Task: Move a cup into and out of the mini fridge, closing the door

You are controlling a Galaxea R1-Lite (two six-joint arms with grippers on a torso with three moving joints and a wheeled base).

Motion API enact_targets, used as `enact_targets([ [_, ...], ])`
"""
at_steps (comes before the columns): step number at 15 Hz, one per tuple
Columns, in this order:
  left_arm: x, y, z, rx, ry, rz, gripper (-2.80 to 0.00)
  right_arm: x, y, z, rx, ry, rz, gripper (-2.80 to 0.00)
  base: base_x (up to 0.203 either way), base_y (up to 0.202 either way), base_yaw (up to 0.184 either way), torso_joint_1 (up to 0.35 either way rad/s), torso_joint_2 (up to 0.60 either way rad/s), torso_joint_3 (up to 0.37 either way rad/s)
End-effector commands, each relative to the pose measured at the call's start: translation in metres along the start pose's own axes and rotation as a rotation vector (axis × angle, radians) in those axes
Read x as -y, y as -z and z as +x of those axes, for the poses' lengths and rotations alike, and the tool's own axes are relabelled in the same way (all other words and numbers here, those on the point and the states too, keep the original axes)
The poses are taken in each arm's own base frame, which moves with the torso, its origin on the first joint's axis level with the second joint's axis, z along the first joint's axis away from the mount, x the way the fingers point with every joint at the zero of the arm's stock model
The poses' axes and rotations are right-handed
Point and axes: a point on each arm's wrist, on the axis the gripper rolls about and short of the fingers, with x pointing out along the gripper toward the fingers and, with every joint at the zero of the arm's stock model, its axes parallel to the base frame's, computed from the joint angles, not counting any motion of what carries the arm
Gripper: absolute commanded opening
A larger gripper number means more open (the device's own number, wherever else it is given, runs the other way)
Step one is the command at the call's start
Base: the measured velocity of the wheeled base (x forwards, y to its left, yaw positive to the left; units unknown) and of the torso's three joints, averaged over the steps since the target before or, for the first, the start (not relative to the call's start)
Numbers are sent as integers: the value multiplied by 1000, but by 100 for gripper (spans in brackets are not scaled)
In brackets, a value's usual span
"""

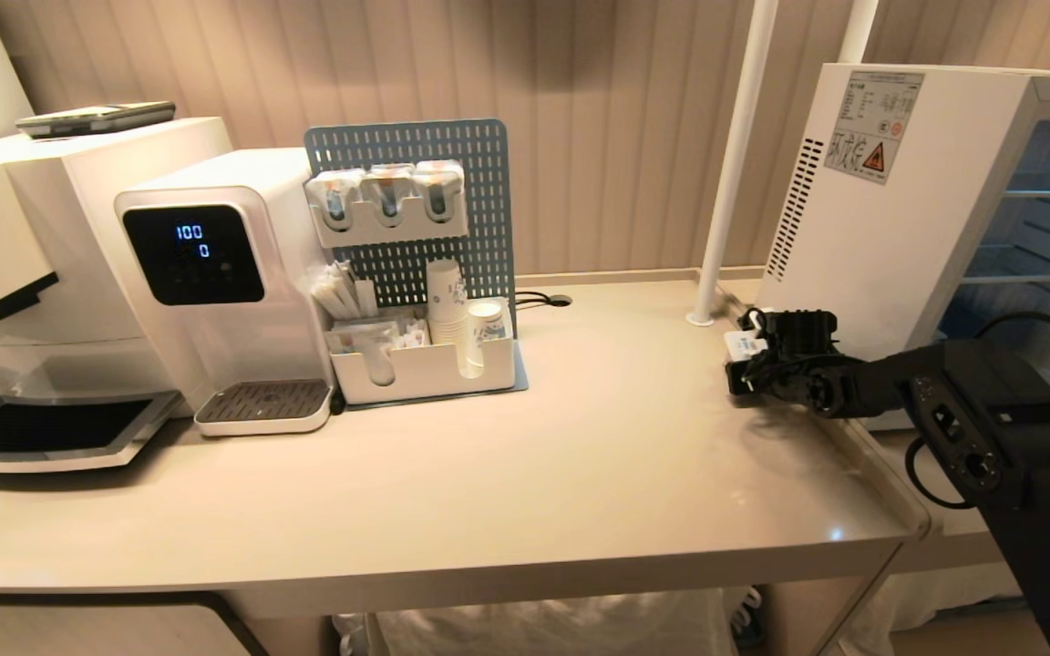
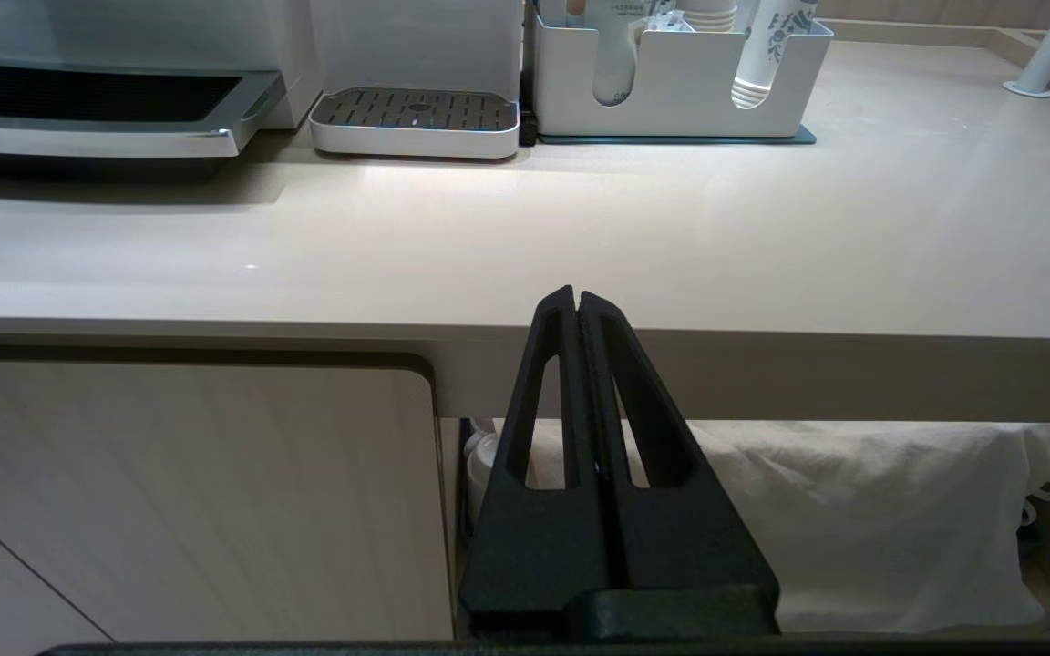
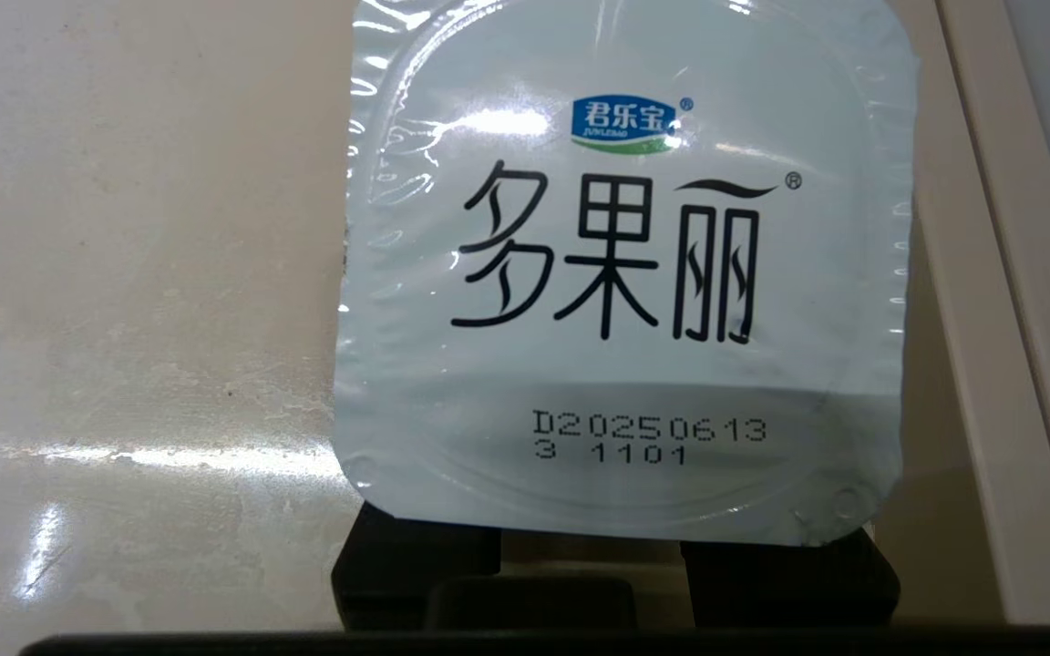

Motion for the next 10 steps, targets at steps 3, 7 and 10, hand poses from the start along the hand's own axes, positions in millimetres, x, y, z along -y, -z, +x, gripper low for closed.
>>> enact_targets([
  [3, 0, 1, 0, -4, -1, -1, -280, -8, 4, 3, -22, 27, -14, 0, 0, 0, 0, 0, 0, 0],
  [7, 0, 1, 0, -4, -1, -1, -280, -11, 3, 0, -27, 21, -7, 0, 0, 0, 0, 0, 0, 0],
  [10, 0, 1, 0, -4, -1, -1, -280, -11, 5, -13, -63, 12, -7, 0, 0, 0, 0, 0, 0, 0],
])
